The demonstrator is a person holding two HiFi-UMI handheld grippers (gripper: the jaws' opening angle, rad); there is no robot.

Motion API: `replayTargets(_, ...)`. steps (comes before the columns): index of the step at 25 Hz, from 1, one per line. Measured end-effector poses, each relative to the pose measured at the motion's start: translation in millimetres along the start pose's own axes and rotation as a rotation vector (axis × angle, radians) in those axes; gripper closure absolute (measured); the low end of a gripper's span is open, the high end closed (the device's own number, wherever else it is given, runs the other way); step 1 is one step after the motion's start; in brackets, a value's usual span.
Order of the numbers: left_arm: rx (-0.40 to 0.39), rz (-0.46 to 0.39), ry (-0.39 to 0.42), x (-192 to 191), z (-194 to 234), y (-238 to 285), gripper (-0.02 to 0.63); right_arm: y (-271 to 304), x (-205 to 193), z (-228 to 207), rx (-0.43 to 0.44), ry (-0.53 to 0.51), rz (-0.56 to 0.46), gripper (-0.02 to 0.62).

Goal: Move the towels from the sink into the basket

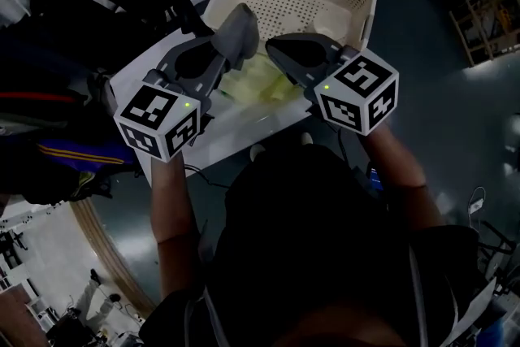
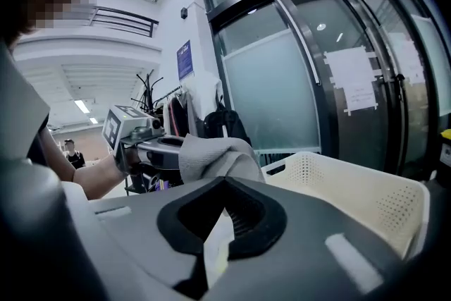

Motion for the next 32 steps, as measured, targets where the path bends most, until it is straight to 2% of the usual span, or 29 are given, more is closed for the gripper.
replayTargets(11, -0.088, -0.038, 0.049, 25.8, -3.7, 57.0, 0.589, -29.7, 19.7, -53.3, -0.159, -0.016, -0.039, 0.597)
replayTargets(20, -0.16, -0.016, 0.086, 22.0, -3.6, 111.7, 0.589, -50.8, 20.0, -86.8, -0.231, -0.016, -0.039, 0.595)
replayTargets(29, -0.2, 0.086, 0.158, -1.1, -3.1, 158.0, 0.589, -61.1, 13.0, -118.3, -0.277, -0.001, -0.018, 0.595)
replayTargets(32, -0.193, 0.137, 0.227, -10.4, 1.5, 171.7, 0.589, -62.9, 9.6, -126.5, -0.281, 0.008, -0.011, 0.595)
Point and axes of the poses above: the fingertips, and each gripper's own axes: y forward along the fingers, z to its left, x out of its top, the point moved 1 cm from there along -y, backward along the fingers, and after that the axes turned 11 degrees about -z, right-handed, at the moved point
